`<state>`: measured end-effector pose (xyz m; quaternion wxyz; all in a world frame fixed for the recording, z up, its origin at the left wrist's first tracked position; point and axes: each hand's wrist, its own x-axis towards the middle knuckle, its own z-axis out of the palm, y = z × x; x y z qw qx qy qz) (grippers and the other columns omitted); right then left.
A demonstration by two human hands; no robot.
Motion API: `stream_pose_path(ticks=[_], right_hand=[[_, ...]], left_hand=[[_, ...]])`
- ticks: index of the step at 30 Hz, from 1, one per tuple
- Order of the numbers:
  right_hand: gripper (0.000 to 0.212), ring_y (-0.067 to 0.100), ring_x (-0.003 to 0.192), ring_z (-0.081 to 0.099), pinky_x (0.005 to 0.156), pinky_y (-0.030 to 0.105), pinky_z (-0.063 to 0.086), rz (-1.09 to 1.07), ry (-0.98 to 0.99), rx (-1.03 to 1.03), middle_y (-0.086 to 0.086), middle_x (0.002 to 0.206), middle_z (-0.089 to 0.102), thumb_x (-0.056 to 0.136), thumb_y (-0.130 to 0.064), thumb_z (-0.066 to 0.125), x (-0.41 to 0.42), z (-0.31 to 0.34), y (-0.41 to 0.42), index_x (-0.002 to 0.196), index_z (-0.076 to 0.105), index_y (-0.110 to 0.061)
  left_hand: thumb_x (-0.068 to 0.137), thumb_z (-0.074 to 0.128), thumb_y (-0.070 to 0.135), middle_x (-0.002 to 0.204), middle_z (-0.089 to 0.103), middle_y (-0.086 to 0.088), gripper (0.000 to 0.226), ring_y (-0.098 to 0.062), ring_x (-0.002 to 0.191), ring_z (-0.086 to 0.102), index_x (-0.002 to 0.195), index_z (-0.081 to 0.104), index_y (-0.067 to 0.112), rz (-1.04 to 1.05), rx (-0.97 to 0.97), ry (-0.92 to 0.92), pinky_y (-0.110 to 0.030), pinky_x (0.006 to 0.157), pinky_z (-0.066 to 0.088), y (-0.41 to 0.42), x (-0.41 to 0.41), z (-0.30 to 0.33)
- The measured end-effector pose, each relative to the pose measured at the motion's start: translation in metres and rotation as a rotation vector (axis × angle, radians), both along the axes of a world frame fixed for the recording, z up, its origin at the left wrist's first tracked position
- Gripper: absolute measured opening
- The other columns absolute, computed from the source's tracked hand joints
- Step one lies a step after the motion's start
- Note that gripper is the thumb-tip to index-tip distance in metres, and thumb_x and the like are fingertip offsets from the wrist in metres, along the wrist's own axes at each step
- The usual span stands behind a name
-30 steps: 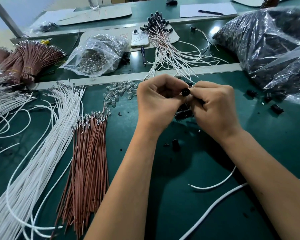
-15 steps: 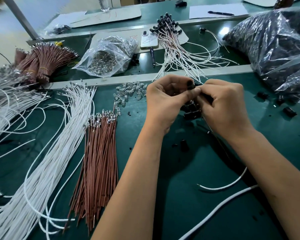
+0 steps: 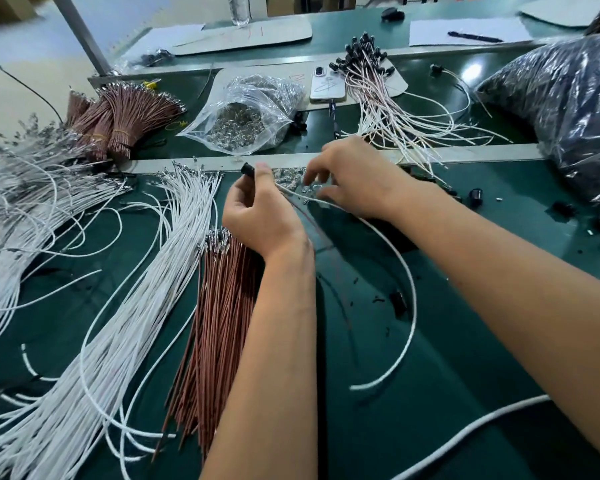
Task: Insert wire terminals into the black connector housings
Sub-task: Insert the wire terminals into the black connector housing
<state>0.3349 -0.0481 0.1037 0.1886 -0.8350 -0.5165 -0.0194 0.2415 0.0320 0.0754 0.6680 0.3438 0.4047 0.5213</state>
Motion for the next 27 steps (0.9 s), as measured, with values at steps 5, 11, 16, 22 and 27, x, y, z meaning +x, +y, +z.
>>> stream_pose_path(ticks=[5, 11, 16, 22, 27], right_hand=[[0.016, 0.025, 0.1, 0.065, 0.086, 0.023, 0.042, 0.072, -0.013, -0.068, 0.008, 0.106, 0.07, 0.089, -0.011, 0.077, 0.002, -0.006, 0.018, 0.104, 0.081, -0.012], [0.015, 0.022, 0.105, 0.06, 0.089, 0.027, 0.044, 0.002, -0.109, 0.001, 0.006, 0.111, 0.068, 0.097, -0.02, 0.071, 0.003, -0.004, 0.004, 0.108, 0.072, -0.01], [0.007, 0.014, 0.077, 0.068, 0.072, 0.012, 0.05, -0.236, 0.174, 0.501, 0.003, 0.088, 0.073, 0.096, -0.012, 0.072, -0.002, -0.002, -0.061, 0.101, 0.072, -0.008], [0.011, 0.004, 0.07, 0.068, 0.071, 0.026, 0.056, -0.332, 0.299, 0.806, -0.013, 0.085, 0.074, 0.094, -0.019, 0.074, -0.018, -0.03, -0.119, 0.102, 0.078, -0.025], [0.01, 0.015, 0.072, 0.073, 0.069, 0.035, 0.062, -0.283, 0.247, 0.867, -0.01, 0.092, 0.075, 0.095, -0.016, 0.074, -0.025, -0.037, -0.125, 0.105, 0.077, -0.019]], left_hand=[[0.089, 0.072, 0.007, 0.063, 0.059, 0.002, 0.013, -0.015, 0.063, 0.052, 0.077, 0.071, 0.002, -0.02, 0.01, -0.049, -0.034, 0.061, 0.043, -0.001, 0.001, 0.001], [0.092, 0.07, 0.005, 0.067, 0.064, 0.001, 0.006, -0.013, 0.056, 0.054, 0.094, 0.075, 0.002, -0.207, 0.035, -0.05, -0.026, 0.053, 0.046, -0.009, 0.004, 0.0], [0.089, 0.07, -0.007, 0.082, 0.073, -0.003, 0.02, -0.001, 0.066, 0.064, 0.107, 0.074, -0.003, -0.644, 0.28, 0.056, -0.014, 0.064, 0.051, -0.022, 0.009, -0.006], [0.084, 0.074, -0.008, 0.102, 0.077, -0.014, 0.026, -0.019, 0.09, 0.072, 0.109, 0.075, -0.002, -0.923, 0.522, 0.101, -0.041, 0.094, 0.059, -0.041, 0.01, -0.012], [0.084, 0.071, -0.012, 0.101, 0.077, -0.012, 0.033, -0.018, 0.096, 0.072, 0.112, 0.073, 0.006, -1.013, 0.64, 0.053, -0.029, 0.091, 0.056, -0.044, 0.008, -0.015]])
